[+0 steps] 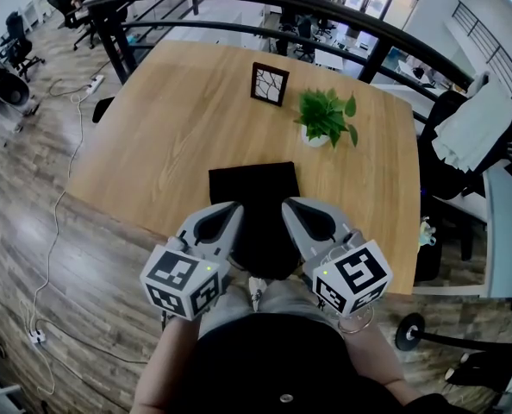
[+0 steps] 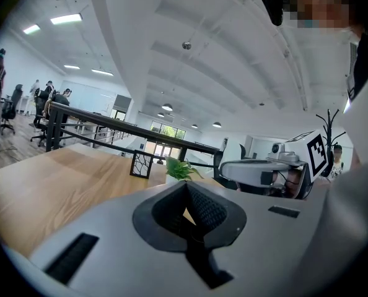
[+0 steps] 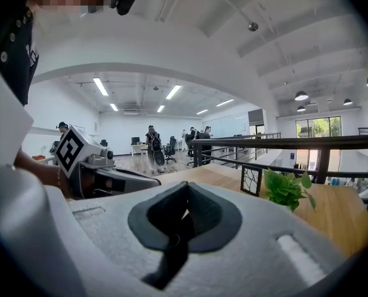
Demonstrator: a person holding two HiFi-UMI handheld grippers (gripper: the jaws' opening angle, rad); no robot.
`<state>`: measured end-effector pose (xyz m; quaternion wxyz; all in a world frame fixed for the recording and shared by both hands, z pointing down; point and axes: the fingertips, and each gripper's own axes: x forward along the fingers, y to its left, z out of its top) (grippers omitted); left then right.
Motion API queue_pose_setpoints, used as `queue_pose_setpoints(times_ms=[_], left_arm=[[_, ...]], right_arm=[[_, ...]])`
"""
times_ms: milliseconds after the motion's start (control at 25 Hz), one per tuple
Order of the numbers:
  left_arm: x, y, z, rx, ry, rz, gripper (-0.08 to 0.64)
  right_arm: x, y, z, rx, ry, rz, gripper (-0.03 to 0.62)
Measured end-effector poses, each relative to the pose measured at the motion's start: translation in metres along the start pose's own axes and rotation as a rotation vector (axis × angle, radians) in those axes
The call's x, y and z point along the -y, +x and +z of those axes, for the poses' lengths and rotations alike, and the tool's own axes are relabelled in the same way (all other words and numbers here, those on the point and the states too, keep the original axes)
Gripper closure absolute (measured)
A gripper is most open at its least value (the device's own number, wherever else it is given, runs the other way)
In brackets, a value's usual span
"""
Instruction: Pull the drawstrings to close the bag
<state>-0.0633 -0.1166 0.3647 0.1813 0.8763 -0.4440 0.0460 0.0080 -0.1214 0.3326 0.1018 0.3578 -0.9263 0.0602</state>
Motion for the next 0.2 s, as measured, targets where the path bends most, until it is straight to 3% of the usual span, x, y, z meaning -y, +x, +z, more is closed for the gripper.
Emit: queue_pose_setpoints(times_ms=[200], left_arm=[[-0.0003, 0.0006, -0.0058, -0.016, 0.001, 0.001, 0.546]], right_arm=[[-0.0006, 0.001, -0.0027, -0.005, 0.007, 0.011, 0.594]])
